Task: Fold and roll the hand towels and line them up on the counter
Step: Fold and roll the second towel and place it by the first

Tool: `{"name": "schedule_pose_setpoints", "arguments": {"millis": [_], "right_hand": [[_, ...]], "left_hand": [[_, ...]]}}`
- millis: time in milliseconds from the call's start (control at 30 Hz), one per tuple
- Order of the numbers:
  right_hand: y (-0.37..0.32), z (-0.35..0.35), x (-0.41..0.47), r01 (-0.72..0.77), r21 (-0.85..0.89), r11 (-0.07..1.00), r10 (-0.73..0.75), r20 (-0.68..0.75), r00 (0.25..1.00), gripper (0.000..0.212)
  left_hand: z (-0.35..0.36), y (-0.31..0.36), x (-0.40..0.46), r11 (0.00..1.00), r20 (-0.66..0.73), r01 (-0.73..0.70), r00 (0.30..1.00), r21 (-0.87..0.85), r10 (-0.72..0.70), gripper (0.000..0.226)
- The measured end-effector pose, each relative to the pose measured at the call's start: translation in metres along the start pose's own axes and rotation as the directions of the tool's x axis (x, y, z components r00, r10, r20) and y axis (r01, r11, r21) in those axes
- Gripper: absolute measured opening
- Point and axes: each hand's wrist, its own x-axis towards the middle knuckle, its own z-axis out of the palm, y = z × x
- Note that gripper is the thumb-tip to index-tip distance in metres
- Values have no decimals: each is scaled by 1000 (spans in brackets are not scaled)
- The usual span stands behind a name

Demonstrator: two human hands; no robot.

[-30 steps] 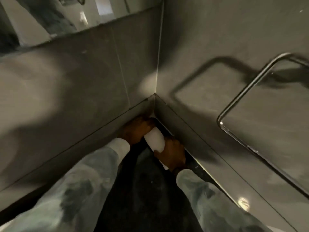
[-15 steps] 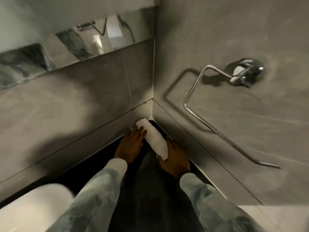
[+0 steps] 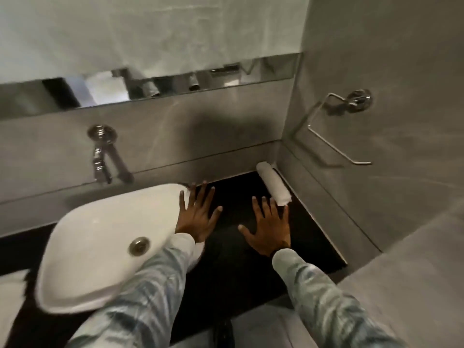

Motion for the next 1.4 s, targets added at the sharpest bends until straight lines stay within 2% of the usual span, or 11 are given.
{"name": "schedule_pose_setpoints", "arguments": {"millis": [133, 267, 367, 600, 733, 867, 967, 1067, 1167, 1300, 1400], "right_hand": [[-104, -3, -28, 177, 77, 981, -182, 51, 982, 95], [-205, 0, -49, 322, 100, 942, -322, -13, 947, 95], [-296, 3, -63, 458, 114, 882, -457, -33, 889, 95], [-494, 42, -92, 688, 101, 719, -687, -50, 725, 92], [-607, 97, -91, 768, 99, 632, -775, 100, 625, 90], [-672, 156, -79, 666, 124, 735, -670, 282, 687, 83], [-690, 182, -79, 525, 155, 837, -531, 465, 709, 75], [-700, 200, -74, 478, 159, 864, -485, 521, 703, 69], [-703, 203, -60, 467, 154, 871, -478, 485, 732, 83], [-714, 199, -30, 484, 44, 874, -433, 524, 734, 111], [-719, 200, -19, 445, 48, 894, -382, 602, 701, 108]], "left_hand": [[-29, -90, -92, 979, -23, 162, 987, 123, -161, 69], [-54, -175, -172, 931, -3, 336, 941, 145, -339, 69], [-70, -246, -228, 877, -4, 467, 883, 117, -469, 68], [-52, -411, -330, 803, 26, 592, 803, 73, -595, 72], [-10, -511, -371, 767, 89, 642, 765, -28, -637, 82], [32, -591, -385, 763, 216, 634, 768, -126, -603, 108], [50, -631, -385, 739, 298, 637, 765, -221, -570, 84], [60, -659, -375, 733, 309, 609, 790, -302, -529, 69], [61, -677, -362, 705, 326, 596, 802, -384, -500, 70], [79, -705, -344, 586, 457, 680, 732, -440, -506, 71], [70, -712, -332, 607, 506, 678, 726, -413, -466, 54]]}}
